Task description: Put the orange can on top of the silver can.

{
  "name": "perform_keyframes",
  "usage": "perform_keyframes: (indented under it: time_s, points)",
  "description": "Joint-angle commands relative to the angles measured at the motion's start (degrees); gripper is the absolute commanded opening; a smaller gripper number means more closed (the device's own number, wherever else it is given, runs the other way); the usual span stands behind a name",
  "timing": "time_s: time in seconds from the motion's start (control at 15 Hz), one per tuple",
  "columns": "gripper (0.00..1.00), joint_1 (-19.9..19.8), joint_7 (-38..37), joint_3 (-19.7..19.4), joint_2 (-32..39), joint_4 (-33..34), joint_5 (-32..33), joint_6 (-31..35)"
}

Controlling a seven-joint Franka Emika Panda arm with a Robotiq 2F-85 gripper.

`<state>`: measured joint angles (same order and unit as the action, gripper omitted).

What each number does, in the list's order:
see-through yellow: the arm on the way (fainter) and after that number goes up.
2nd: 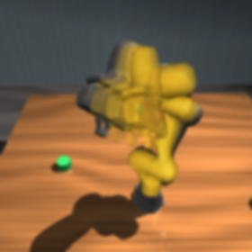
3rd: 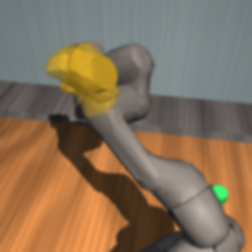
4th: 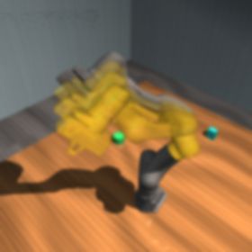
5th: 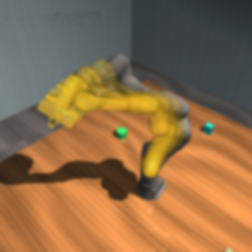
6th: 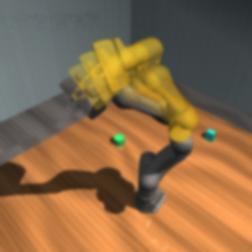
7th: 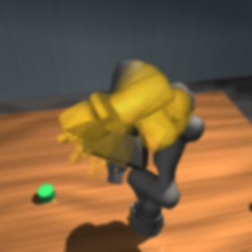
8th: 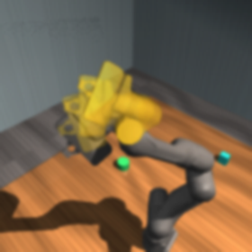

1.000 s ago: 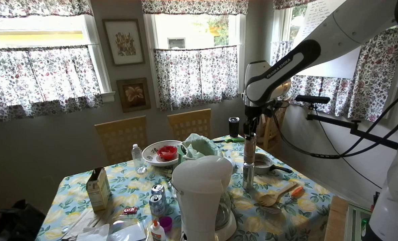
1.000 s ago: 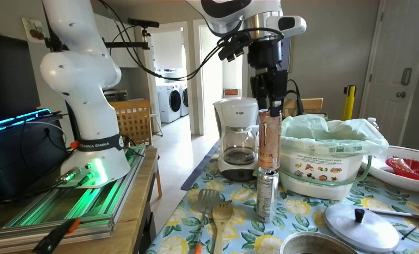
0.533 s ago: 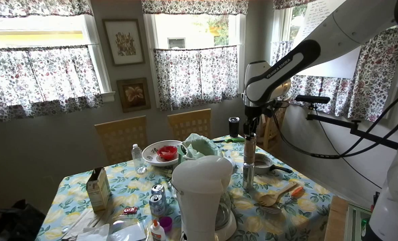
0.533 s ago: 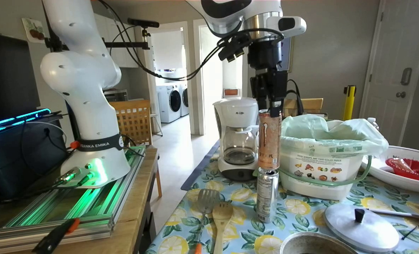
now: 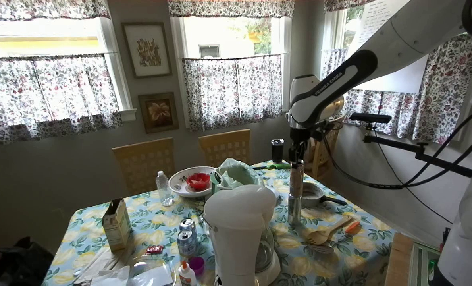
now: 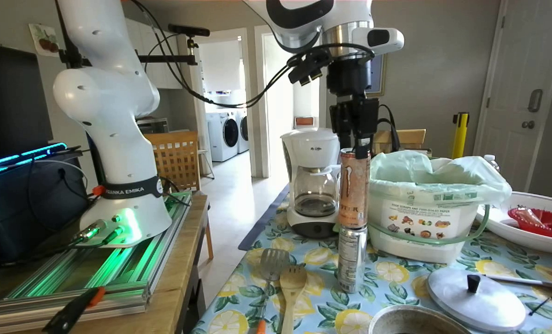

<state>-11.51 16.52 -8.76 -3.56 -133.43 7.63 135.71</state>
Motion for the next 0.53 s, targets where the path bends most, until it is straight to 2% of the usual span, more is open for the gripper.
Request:
perform_keyframes:
  time_s: [0.0, 0.47]
  points:
    - [0.38, 0.5, 0.6, -0.8, 0.4, -0.5, 0.6, 1.7]
    - [0.38, 0.5, 0.5, -0.8, 1.2, -0.3, 0.7, 2.3]
